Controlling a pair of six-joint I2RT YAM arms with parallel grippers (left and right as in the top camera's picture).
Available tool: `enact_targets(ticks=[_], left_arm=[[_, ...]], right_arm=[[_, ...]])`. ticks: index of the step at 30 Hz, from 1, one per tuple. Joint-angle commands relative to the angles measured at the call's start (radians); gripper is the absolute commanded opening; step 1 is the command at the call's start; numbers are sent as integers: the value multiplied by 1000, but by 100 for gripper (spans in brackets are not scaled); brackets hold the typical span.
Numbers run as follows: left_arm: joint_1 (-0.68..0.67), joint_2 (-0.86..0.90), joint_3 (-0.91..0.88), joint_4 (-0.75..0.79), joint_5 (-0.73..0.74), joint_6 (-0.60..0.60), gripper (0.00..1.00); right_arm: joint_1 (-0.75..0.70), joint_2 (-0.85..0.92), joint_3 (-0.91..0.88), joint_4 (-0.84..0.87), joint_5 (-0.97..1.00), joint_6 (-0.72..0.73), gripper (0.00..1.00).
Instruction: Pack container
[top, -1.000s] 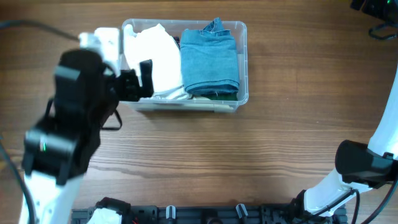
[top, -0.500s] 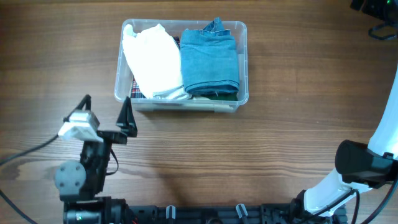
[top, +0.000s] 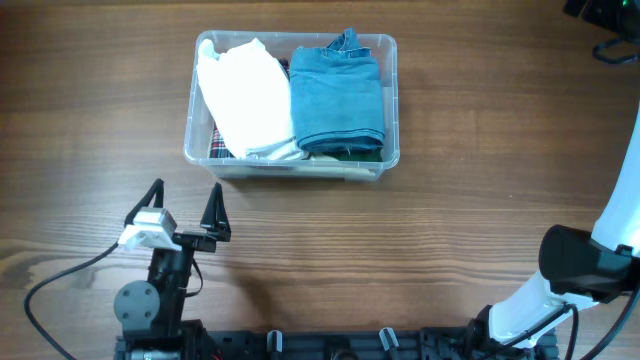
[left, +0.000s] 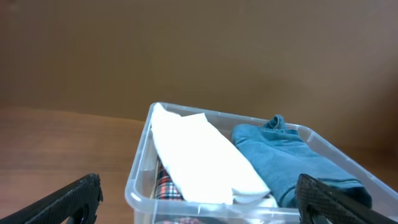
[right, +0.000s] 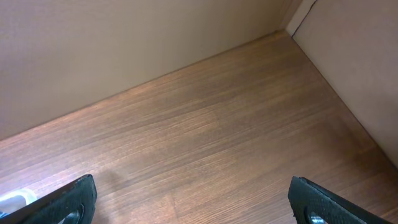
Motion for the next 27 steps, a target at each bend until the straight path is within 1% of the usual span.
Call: enact_targets(ticks=[1,5,8,12,27], left_arm=[[16,-34,-44,0,8,-18,100],[25,-34,-65,-23,-8,-18,100],[25,-34,-65,-103,-39,-18,100],[25,-34,-65,-105,-66,-17,100],[25,-27,-65,-104,-66,-18,100]], right_arm=[[2,3,-2,3,11,19,100],[2,3,-2,3,10,19,100],[2,3,-2,3,10,19,100],[2,3,-2,3,10,19,100],[2,3,-2,3,10,19,100]])
